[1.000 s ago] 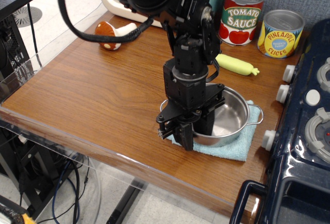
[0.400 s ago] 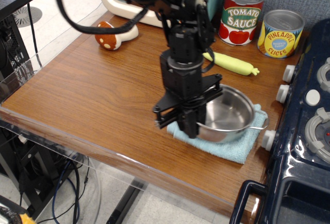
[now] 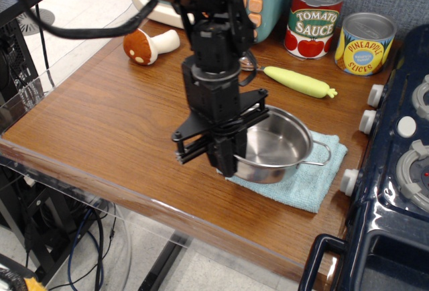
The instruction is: Move the pot in front of the mushroom
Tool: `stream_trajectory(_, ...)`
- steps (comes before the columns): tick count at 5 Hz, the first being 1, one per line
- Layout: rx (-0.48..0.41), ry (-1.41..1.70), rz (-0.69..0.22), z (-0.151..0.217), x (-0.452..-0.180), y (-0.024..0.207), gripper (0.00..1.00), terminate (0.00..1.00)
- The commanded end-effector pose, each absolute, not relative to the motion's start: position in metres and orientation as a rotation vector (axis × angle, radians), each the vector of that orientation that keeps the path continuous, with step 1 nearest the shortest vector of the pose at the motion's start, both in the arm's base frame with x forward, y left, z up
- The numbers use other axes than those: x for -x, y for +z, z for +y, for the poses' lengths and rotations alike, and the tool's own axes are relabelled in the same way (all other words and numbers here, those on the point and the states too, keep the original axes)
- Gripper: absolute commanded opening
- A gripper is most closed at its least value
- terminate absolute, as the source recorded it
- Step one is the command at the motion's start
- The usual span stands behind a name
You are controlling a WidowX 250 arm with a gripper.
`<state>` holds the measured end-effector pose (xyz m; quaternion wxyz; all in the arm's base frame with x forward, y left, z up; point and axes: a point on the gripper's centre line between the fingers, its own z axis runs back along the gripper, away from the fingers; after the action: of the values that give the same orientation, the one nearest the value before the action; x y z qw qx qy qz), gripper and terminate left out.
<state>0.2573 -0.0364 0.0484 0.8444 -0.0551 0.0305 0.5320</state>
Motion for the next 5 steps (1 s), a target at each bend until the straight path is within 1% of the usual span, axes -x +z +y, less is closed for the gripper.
stream_trajectory(1, 0.226, 1.345, -0.054, 0.031, -0.252, 0.077, 0.00, 0.00)
stream_trajectory(2, 0.258, 1.520, -0.106, 0.077, -0.245, 0.079, 0.00, 0.00)
stream_trajectory(3, 0.232, 1.655, -0.154, 0.113, -0.250, 0.072, 0.00, 0.00)
stream_trajectory(5, 0.130, 1.823, -0.183, 0.156, -0.262, 0.055, 0.00, 0.00)
